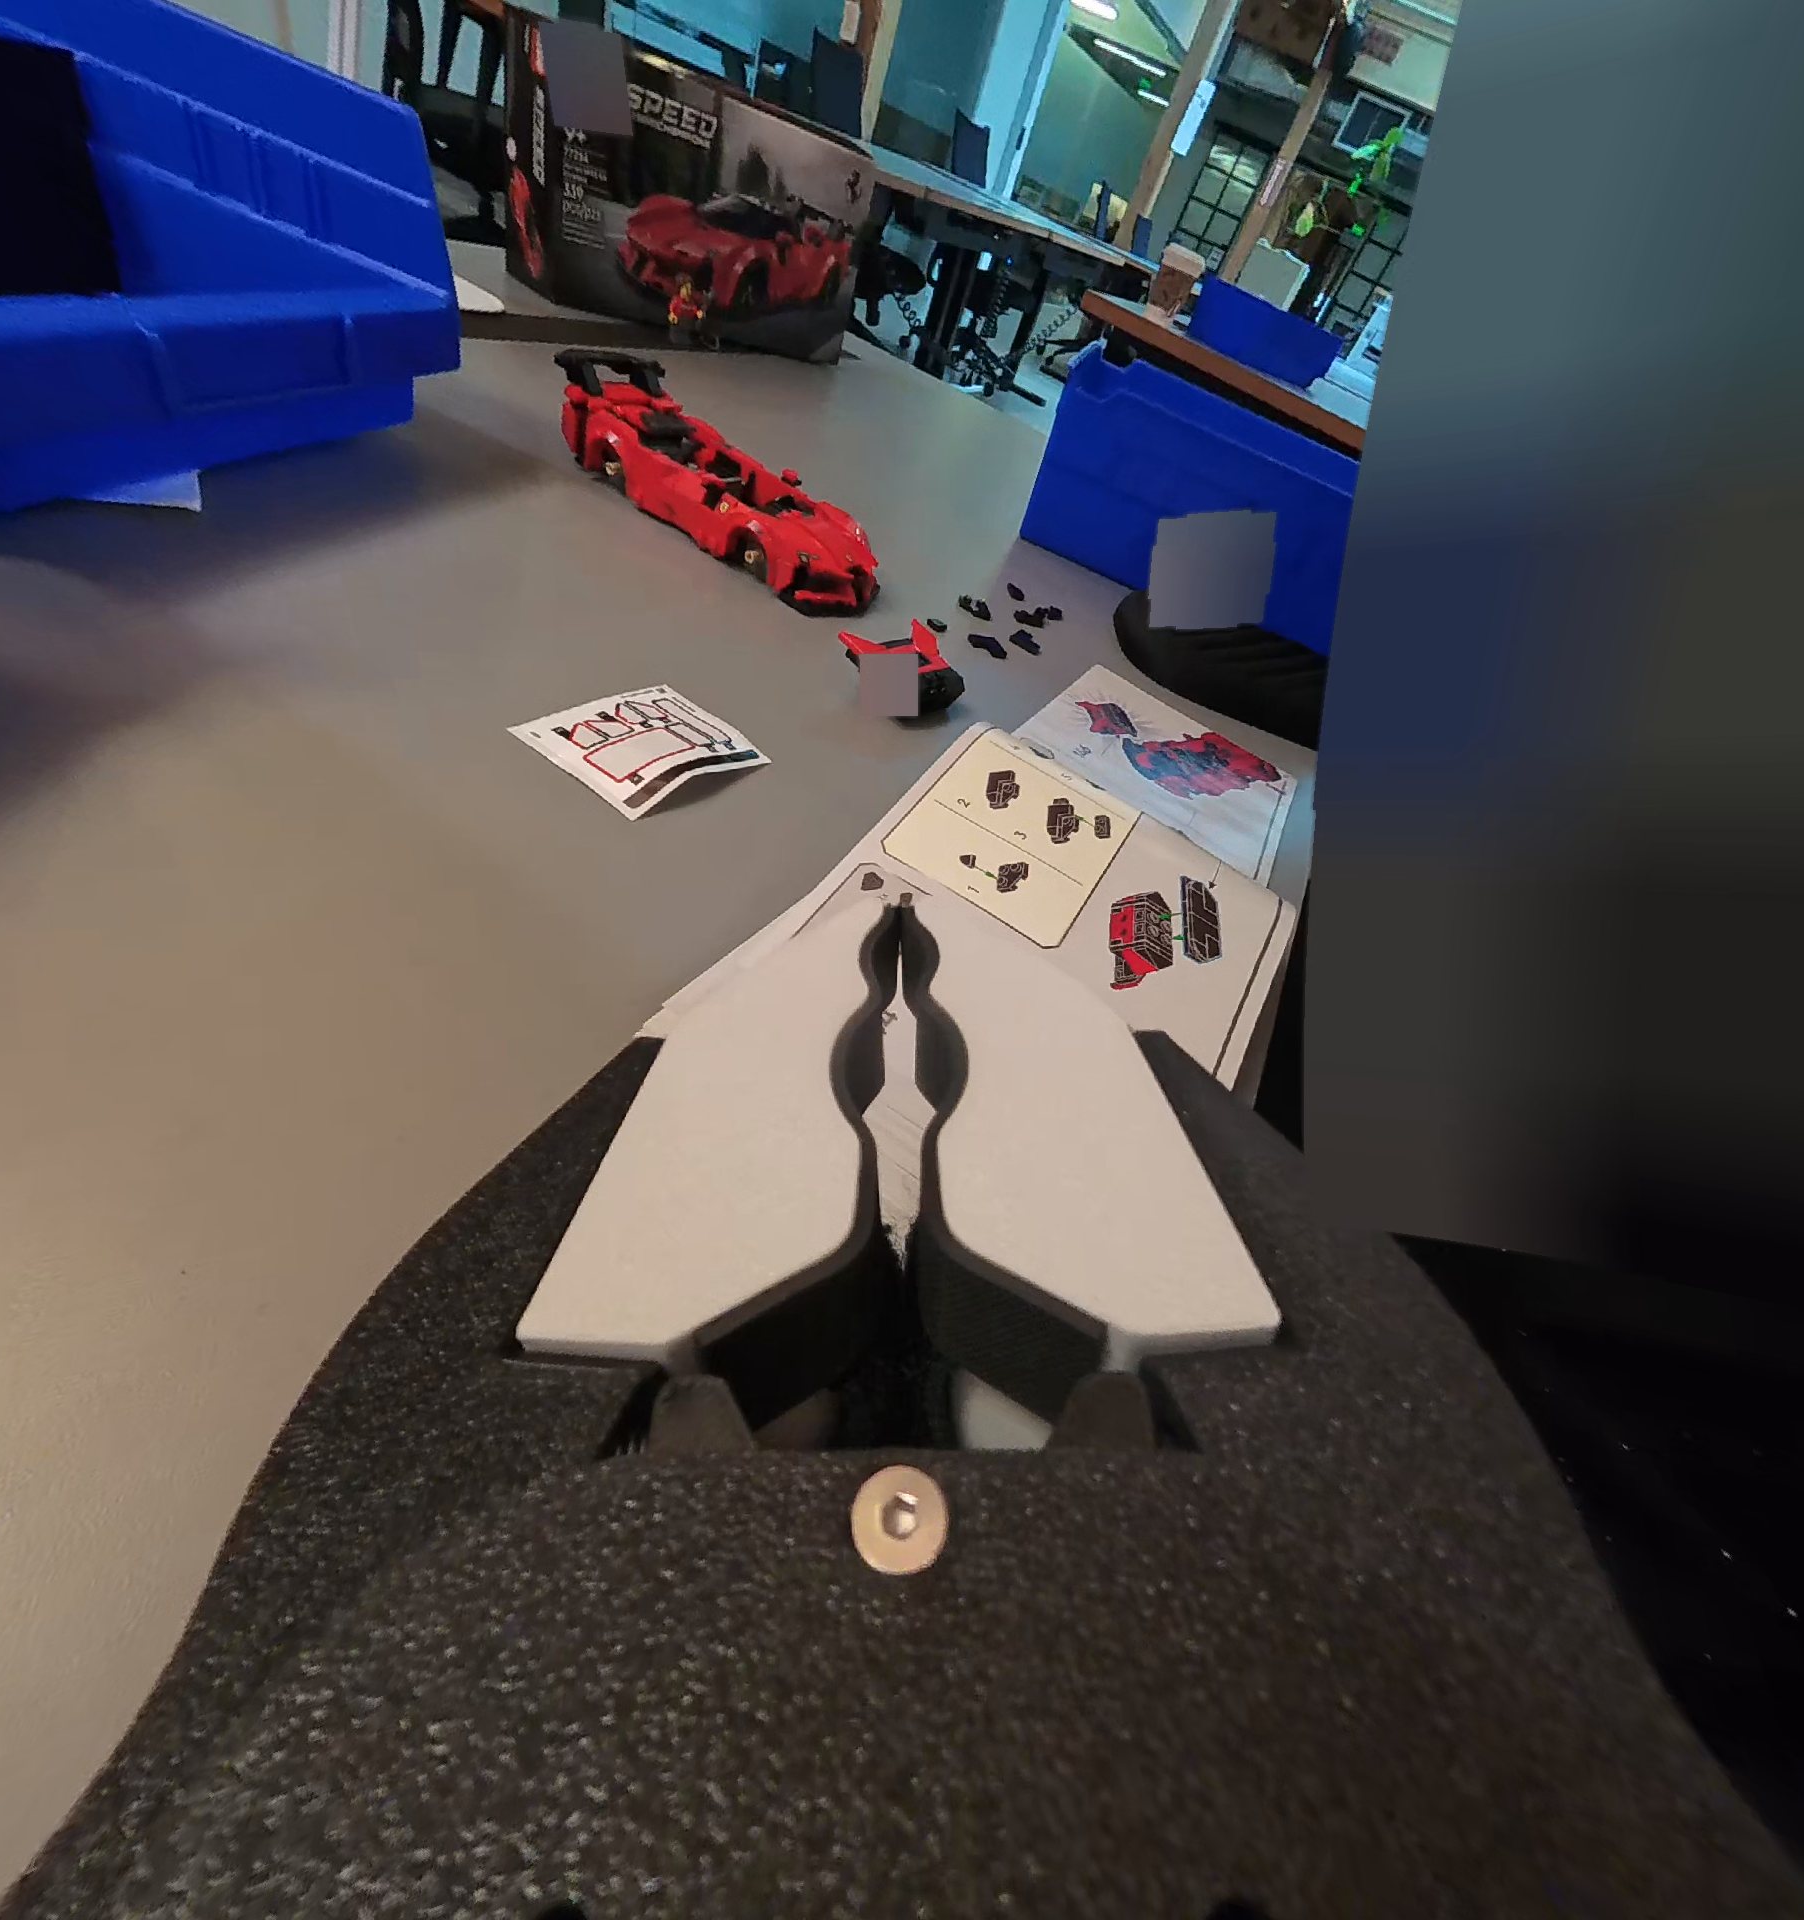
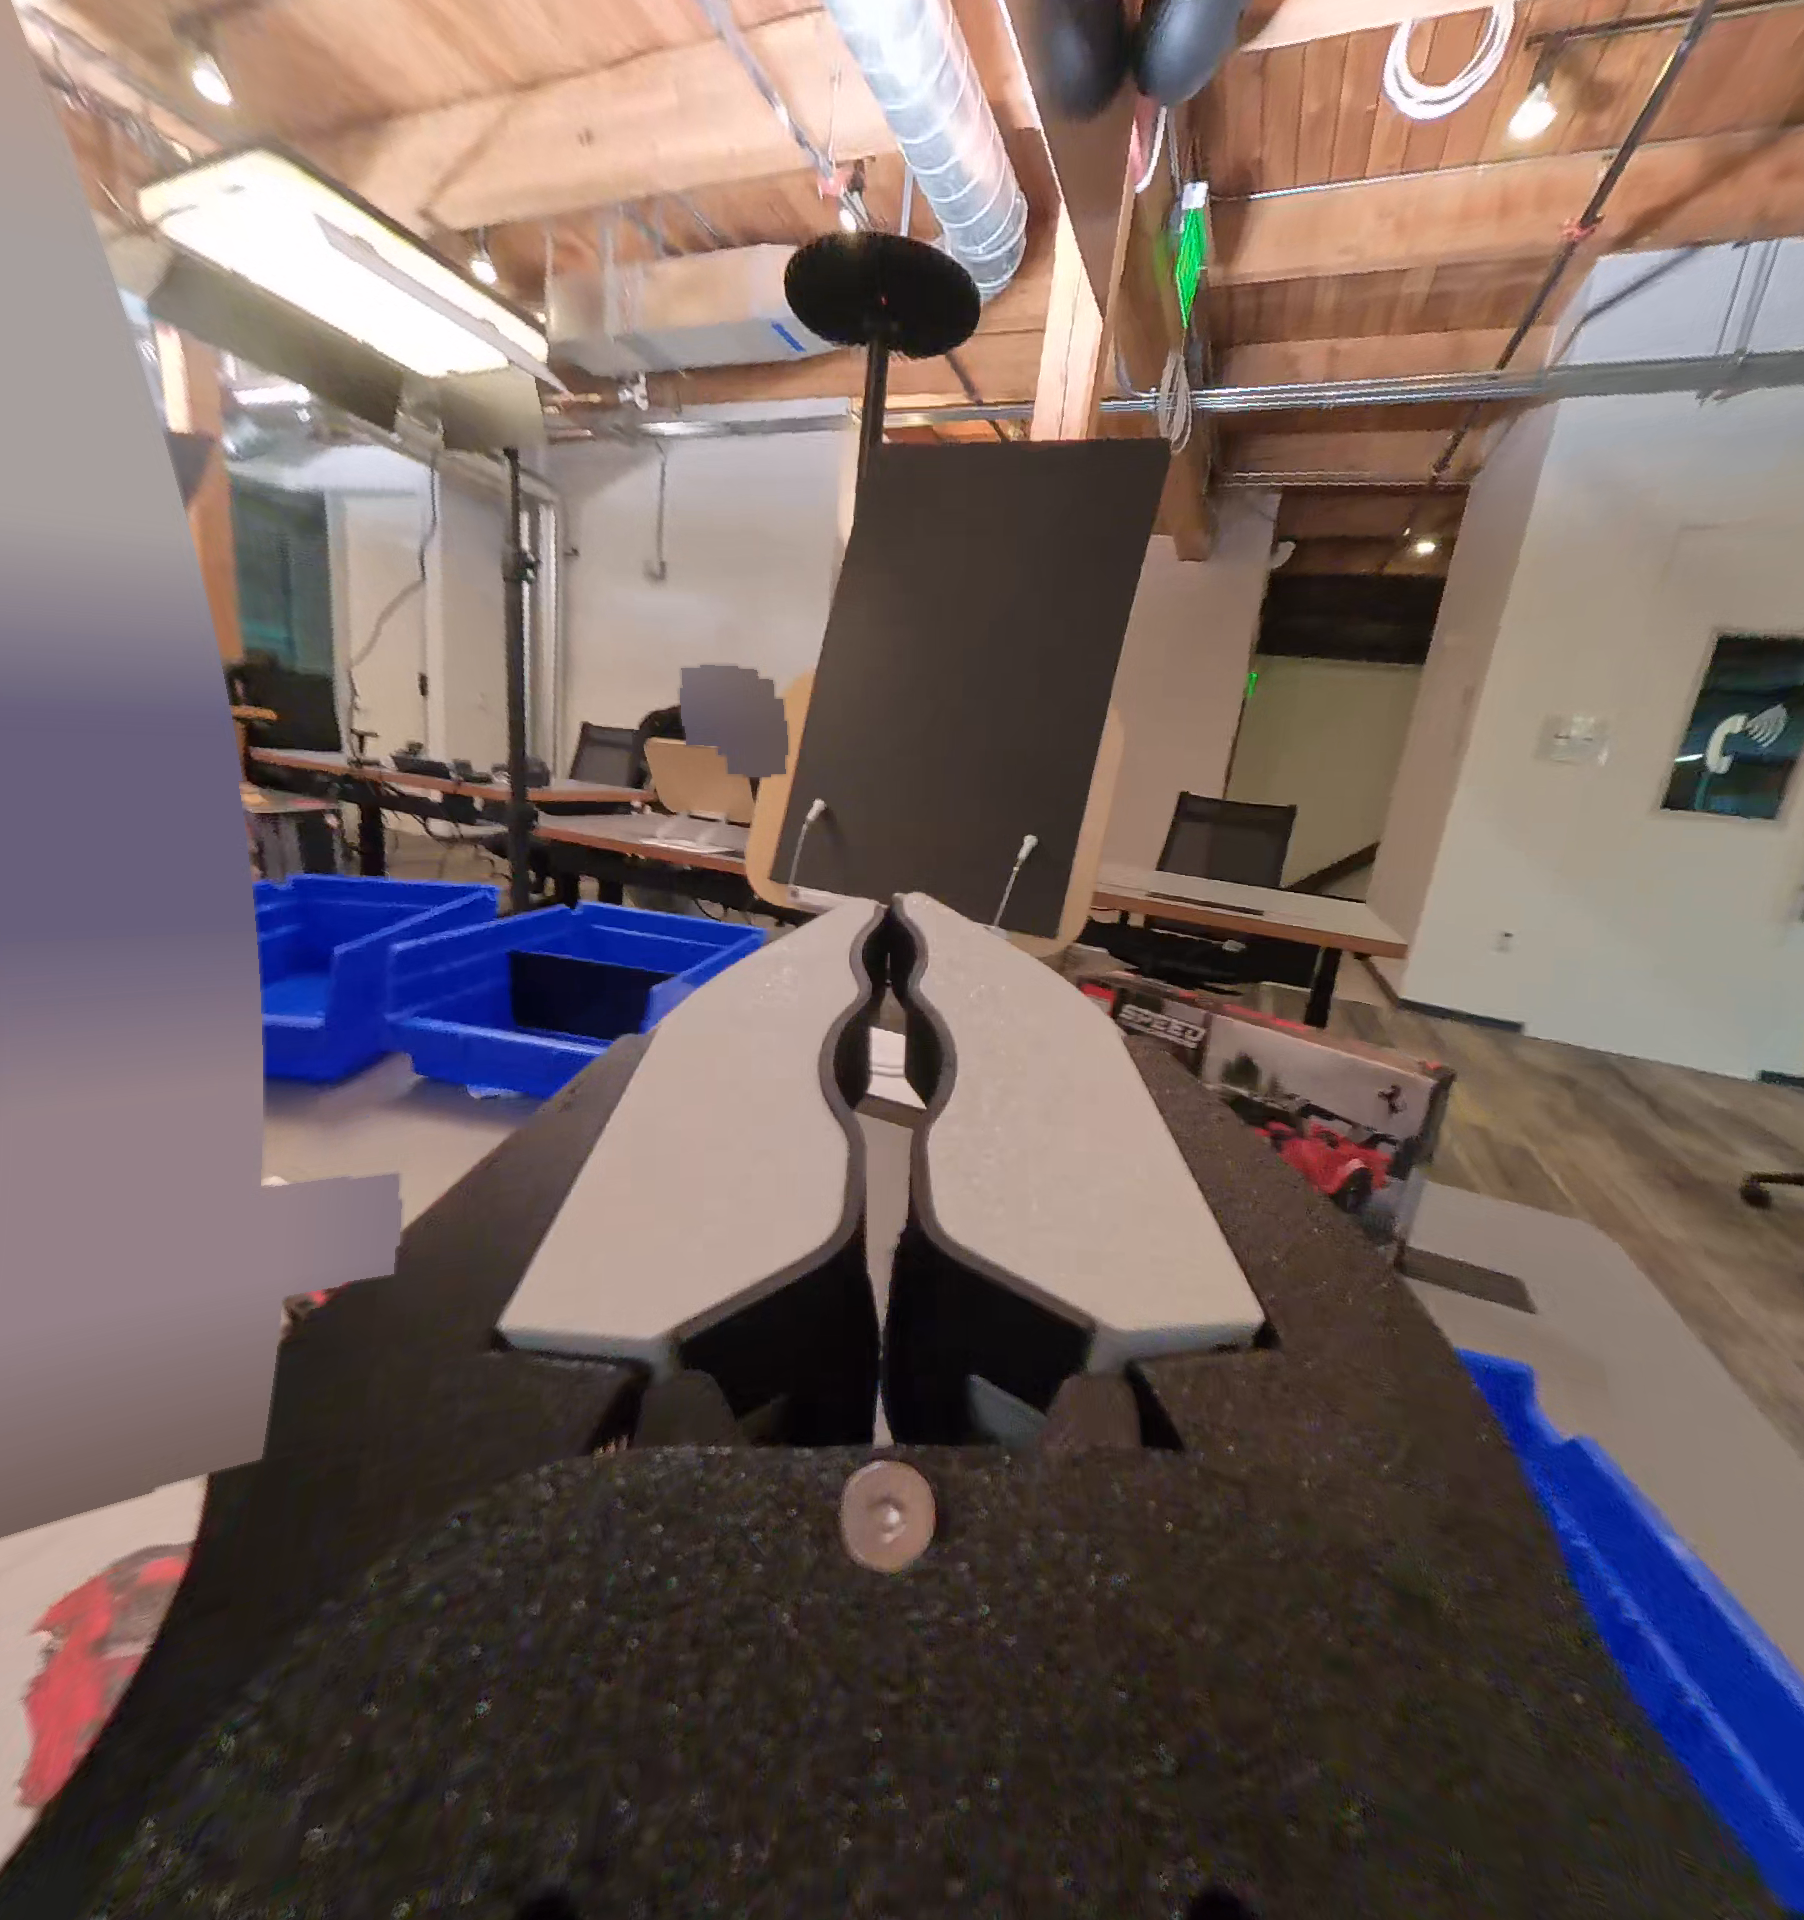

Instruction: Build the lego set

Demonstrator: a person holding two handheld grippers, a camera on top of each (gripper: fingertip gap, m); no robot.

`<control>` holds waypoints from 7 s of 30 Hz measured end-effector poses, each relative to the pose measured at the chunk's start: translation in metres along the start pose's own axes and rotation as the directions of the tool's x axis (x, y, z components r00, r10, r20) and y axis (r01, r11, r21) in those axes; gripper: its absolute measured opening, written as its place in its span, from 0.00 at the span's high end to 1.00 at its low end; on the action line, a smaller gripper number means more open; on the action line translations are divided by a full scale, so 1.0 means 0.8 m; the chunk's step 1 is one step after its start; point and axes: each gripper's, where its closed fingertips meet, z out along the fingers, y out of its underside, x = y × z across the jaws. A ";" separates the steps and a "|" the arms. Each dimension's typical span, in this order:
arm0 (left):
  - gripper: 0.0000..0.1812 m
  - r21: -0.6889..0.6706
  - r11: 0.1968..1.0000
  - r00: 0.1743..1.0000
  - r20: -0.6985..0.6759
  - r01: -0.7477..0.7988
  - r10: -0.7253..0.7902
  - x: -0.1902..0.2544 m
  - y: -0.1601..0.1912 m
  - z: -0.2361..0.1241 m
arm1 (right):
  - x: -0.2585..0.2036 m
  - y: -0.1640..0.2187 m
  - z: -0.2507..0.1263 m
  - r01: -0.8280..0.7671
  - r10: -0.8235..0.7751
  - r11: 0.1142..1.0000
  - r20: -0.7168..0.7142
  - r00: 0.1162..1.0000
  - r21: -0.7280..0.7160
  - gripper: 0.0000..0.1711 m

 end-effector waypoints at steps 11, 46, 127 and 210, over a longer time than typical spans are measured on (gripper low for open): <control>1.00 0.019 1.000 0.999 0.031 -0.014 0.014 -0.003 -0.003 -0.002 | -0.003 -0.078 -0.025 0.201 -0.170 0.923 -0.121 0.978 0.329 1.00; 0.83 0.125 0.931 0.884 0.377 -0.343 0.276 -0.005 -0.114 0.008 | 0.106 0.095 -0.184 -0.039 -0.043 0.619 -0.084 0.996 -0.784 1.00; 0.81 0.097 0.995 0.987 -0.162 -0.006 0.022 0.191 -0.052 0.214 | -0.313 0.154 0.023 0.889 -0.800 0.456 0.455 0.391 0.037 0.97; 1.00 0.195 0.980 0.945 0.324 -0.028 -0.037 -0.006 -0.036 -0.023 | -0.159 0.258 0.087 0.219 0.029 0.632 0.306 0.952 -0.743 1.00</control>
